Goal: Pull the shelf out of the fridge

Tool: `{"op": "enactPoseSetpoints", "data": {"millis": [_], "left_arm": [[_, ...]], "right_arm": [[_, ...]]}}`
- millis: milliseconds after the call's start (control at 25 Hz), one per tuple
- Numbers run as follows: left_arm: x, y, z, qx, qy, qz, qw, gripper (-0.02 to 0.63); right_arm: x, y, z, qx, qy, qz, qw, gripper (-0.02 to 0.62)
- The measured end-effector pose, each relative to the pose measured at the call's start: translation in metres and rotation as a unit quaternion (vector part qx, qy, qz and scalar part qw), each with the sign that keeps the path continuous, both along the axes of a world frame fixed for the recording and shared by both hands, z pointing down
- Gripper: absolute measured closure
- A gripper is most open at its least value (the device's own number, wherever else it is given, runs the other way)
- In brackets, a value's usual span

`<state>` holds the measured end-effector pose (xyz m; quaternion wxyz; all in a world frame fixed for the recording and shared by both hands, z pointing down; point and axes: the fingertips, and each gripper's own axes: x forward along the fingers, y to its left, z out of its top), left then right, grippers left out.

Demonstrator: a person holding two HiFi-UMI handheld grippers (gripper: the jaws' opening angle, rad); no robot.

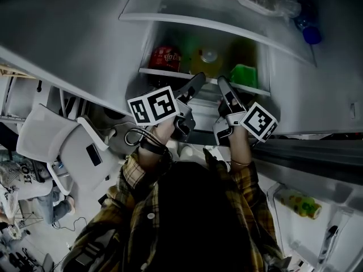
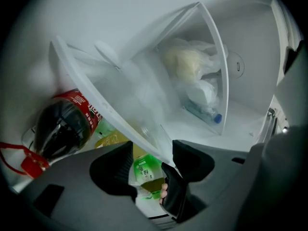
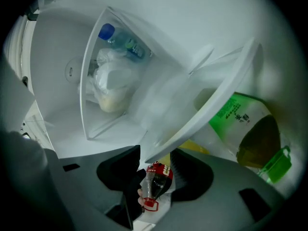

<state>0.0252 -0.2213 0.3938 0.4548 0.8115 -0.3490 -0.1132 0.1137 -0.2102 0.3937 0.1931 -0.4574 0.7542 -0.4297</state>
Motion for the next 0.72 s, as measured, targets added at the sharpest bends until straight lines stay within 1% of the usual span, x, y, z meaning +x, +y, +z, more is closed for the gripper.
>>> {"op": "enactPoseSetpoints", "data": {"millis": [200, 720], "left_arm": [[0.003, -0.013, -0.001, -0.01, 0.015, -0.014, 0.9997, 0.35], [0.009, -0.034, 0.009, -0.032, 0.015, -0.033, 0.9988, 0.358]], "right_arm": [[0.005, -0.012, -0.002, 0.0, -0.013, 0.013, 1.0, 0.413], [0.005, -0.029, 0.006, -0.017, -0.031, 0.016, 0.999, 0.414]]}}
